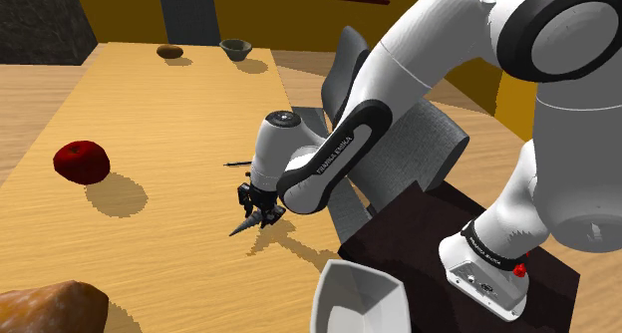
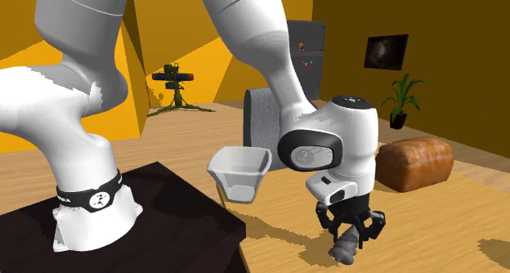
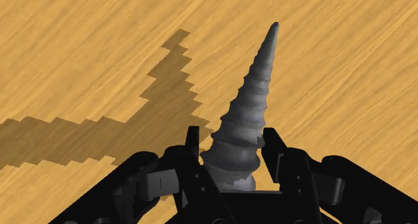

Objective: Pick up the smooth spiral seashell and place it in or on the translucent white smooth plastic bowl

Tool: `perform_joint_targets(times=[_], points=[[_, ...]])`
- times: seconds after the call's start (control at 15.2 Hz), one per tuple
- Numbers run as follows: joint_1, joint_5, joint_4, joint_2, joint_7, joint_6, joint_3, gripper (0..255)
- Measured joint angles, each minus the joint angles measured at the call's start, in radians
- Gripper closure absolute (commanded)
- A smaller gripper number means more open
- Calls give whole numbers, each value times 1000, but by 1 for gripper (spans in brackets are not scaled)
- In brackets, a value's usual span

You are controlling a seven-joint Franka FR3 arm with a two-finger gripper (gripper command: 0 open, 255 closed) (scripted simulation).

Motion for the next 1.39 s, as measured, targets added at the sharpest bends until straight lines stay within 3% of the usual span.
perform_joint_targets(times=[1.39], points=[[-29, 36, -27, -247, -1, -218, 36, 255]])
